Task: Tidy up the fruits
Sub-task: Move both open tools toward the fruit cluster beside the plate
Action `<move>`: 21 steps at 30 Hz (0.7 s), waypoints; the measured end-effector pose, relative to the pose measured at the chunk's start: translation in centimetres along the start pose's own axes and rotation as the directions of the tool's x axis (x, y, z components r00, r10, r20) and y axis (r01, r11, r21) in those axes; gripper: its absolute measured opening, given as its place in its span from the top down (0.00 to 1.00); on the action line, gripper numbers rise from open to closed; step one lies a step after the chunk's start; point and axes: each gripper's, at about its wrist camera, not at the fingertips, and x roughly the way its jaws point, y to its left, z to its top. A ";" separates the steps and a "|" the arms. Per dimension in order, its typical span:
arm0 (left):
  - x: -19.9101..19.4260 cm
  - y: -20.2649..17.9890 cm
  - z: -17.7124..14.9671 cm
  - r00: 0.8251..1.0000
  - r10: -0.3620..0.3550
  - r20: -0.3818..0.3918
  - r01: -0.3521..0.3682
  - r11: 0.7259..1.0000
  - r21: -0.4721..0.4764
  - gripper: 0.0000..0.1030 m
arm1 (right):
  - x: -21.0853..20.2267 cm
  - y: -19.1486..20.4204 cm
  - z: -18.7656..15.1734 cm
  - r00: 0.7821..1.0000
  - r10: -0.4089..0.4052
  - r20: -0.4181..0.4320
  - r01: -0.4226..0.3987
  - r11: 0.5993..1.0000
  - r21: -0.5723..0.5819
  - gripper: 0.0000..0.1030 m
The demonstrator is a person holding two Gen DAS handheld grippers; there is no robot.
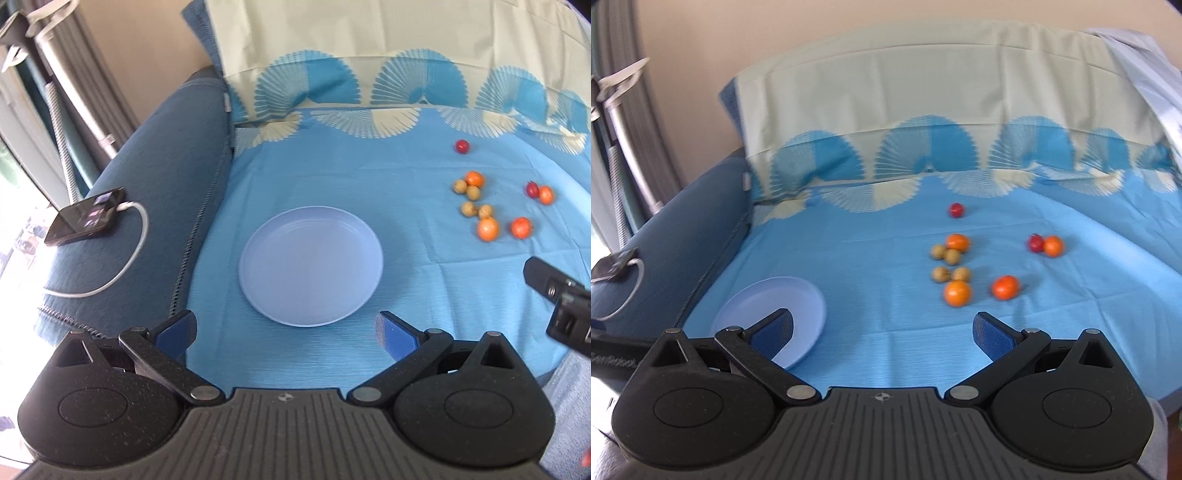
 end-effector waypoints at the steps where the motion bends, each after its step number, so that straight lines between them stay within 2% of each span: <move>1: 0.0 -0.6 0.1 1.000 -0.004 0.000 0.004 1.000 0.012 0.00 | 0.1 -0.6 0.0 1.000 -0.012 0.001 0.012 1.000 0.013 0.00; 10: 1.1 -6.2 1.5 0.998 -0.054 -0.024 0.056 0.994 0.098 0.00 | 1.0 -6.1 0.0 0.995 -0.103 -0.018 0.104 0.988 0.113 0.00; 21: 4.8 -13.2 3.8 0.989 -0.106 -0.099 0.122 0.976 0.182 0.00 | 4.8 -11.7 1.6 0.978 -0.177 -0.106 0.194 0.965 0.177 0.00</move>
